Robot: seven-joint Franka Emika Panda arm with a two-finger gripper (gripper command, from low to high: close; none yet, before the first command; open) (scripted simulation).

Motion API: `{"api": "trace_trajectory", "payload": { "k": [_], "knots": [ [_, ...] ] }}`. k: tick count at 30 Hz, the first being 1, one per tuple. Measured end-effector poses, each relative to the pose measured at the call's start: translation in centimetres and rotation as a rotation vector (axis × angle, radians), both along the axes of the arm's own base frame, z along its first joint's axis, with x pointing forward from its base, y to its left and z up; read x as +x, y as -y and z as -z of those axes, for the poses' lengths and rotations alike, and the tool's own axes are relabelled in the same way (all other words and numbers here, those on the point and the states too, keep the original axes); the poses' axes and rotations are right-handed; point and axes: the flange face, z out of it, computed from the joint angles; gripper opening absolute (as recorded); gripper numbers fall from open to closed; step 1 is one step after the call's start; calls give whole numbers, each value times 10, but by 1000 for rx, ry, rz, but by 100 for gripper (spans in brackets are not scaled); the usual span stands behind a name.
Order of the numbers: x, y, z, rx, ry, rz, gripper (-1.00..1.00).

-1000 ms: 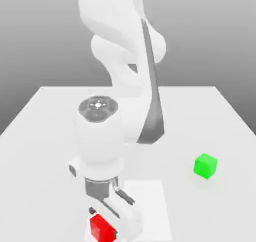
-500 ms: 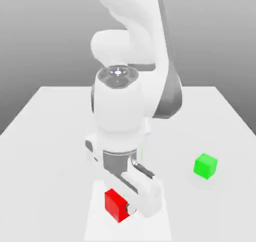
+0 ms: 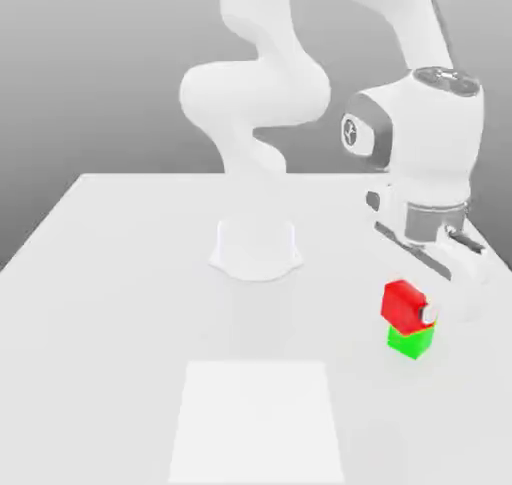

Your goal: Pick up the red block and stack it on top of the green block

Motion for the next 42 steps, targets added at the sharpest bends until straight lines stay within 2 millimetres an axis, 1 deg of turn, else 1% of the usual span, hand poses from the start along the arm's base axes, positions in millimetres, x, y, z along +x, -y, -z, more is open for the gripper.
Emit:
{"api": "trace_trajectory", "payload": {
  "k": [3, 4, 6, 30, 42],
  "knots": [
    [-37, -17, -1, -6, 4, 70, -100],
    [-45, -19, 0, -8, 7, 85, -100],
    [-50, -21, 2, -13, 13, 96, -100],
    [-48, -18, 47, -46, 31, 100, -100],
    [-47, -18, 46, -37, 37, 100, -100]
  ]
}}
